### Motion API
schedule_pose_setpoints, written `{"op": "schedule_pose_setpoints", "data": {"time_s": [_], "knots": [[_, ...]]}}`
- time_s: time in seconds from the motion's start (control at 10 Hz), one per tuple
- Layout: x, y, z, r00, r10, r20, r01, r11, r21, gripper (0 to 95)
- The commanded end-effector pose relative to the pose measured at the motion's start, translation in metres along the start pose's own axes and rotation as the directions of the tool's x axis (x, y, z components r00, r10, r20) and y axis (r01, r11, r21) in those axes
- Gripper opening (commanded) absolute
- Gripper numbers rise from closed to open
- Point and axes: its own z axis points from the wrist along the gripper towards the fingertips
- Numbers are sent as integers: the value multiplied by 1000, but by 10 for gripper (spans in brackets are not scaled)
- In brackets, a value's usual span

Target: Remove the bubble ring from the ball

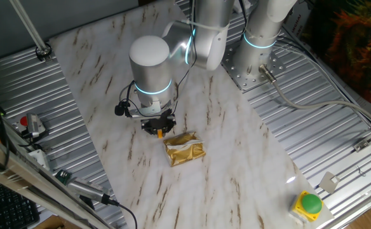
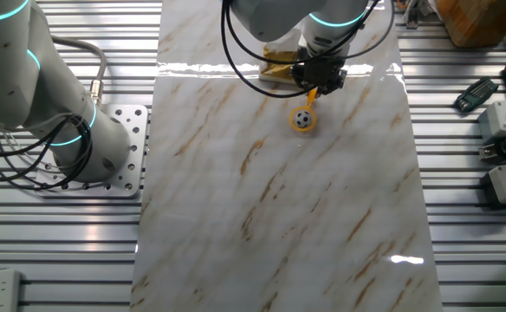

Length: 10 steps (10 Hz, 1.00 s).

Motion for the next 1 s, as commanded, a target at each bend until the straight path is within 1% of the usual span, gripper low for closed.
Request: {"op": "schedule_pose_setpoints", "data": {"time_s": [0.1, 1.0], "knots": [[-1, -1, -1, 1000, 1, -2, -1, 1000, -5, 0], [-2, 1, -8, 1000, 20, -18, -20, 1000, -9, 0]]}}
